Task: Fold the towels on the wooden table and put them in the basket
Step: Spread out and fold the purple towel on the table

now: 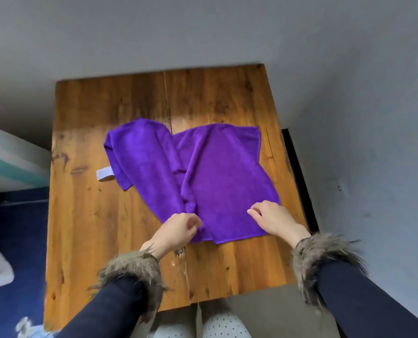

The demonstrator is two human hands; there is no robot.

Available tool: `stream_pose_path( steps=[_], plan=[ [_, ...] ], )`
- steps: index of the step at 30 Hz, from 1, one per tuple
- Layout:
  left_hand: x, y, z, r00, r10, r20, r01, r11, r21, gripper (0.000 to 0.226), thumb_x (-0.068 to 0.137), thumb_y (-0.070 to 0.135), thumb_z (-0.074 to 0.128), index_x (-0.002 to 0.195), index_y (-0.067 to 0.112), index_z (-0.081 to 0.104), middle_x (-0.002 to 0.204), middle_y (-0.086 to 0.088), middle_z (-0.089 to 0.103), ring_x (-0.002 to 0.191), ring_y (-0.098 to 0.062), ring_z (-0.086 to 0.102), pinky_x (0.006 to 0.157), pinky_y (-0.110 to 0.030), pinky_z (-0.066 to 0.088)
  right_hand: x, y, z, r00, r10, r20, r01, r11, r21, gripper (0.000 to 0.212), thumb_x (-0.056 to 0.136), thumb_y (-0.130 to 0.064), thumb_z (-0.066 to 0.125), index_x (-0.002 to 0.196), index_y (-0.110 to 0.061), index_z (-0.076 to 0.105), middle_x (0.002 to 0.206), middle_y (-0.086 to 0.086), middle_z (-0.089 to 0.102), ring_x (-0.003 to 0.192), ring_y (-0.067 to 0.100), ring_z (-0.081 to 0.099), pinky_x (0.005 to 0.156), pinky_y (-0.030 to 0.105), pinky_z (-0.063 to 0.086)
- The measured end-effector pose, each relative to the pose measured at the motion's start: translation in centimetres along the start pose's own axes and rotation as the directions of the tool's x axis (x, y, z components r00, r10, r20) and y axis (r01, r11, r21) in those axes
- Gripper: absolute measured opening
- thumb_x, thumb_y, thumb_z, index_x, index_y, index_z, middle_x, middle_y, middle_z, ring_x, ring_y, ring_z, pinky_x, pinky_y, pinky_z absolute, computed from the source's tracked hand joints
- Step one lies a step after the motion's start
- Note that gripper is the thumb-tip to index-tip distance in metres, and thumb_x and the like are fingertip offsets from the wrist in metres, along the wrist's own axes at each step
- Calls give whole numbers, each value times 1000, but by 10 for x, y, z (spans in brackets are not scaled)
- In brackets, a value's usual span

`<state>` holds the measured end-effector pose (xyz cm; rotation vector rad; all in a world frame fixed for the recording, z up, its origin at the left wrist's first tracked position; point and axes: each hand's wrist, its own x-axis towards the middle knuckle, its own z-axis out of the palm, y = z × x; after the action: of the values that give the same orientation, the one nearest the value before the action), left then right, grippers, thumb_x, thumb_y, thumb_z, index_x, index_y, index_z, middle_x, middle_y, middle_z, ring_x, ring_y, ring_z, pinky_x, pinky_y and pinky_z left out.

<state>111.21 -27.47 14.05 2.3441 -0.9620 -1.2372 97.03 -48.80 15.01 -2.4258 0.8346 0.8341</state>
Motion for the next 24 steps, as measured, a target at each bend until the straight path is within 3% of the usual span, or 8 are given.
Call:
stream_pose_path(
  steps=[2, 4, 10, 13, 16, 20, 24],
  plan=[
    [1, -10, -5, 981, 5, -196, -21, 997, -78, 26, 84, 5, 51, 103, 14, 66, 100, -4, 68, 94, -21, 63, 85, -28, 45, 11, -18, 4, 995, -60, -85, 61, 998, 14, 37, 97, -38, 40, 125, -19, 54, 126, 6, 56, 118, 28, 49, 95, 41, 43],
    [3, -27, -17, 924, 8, -383, -39, 997, -72, 30, 82, -1, 52, 107, 9, 63, 103, -9, 63, 97, -26, 60, 88, -29, 42, 24, -41, 9, 977, -137, -160, 140, 990, 8, 42, 97, -35, 41, 134, -18, 46, 135, 6, 48, 125, 27, 42, 99, 42, 40],
    [21, -87, -74, 704, -129, -699, 139, 989, -43, 47, 79, -4, 54, 126, -4, 48, 123, -26, 49, 117, -40, 45, 102, -38, 31, 59, -113, 20, 953, -229, -201, 218, 973, -76, 58, 96, -36, 40, 148, -24, 17, 158, 3, 7, 145, 23, 4, 114, 48, 17],
    [38, -106, -96, 743, 36, -669, 114, 977, 180, 56, 84, 12, 56, 137, 1, 39, 143, -25, 34, 134, -43, 30, 109, -48, 26, 76, -121, 23, 970, -163, -182, 150, 985, -84, 65, 95, -43, 39, 149, -28, 6, 158, 0, -7, 145, 24, -7, 112, 58, 11],
    [57, -99, -101, 861, 217, -460, -9, 911, 412, 66, 87, 40, 54, 144, 18, 31, 155, -14, 17, 143, -38, 10, 112, -52, 17, 87, -112, 24, 977, -119, -175, 96, 987, -132, 71, 92, -51, 40, 149, -31, 1, 157, -2, -13, 144, 24, -12, 110, 62, 7],
    [74, -94, -89, 948, 142, -285, 19, 868, 495, 83, 80, 59, 55, 148, 31, 14, 158, -4, -9, 144, -30, -11, 115, -53, 3, 92, -85, 10, 983, -13, -184, -11, 992, -129, 74, 89, -59, 40, 148, -34, 1, 157, -4, -10, 145, 23, -7, 109, 63, 12],
    [74, -106, -94, 943, 146, -298, 34, 850, 526, 87, 76, 65, 55, 147, 36, 15, 158, 3, -6, 144, -30, -8, 113, -55, 3, 100, -62, -17, 982, 127, -140, -136, 989, -54, 75, 88, -55, 46, 148, -36, 5, 158, -4, -6, 145, 25, -4, 109, 61, 19]
  ],
)
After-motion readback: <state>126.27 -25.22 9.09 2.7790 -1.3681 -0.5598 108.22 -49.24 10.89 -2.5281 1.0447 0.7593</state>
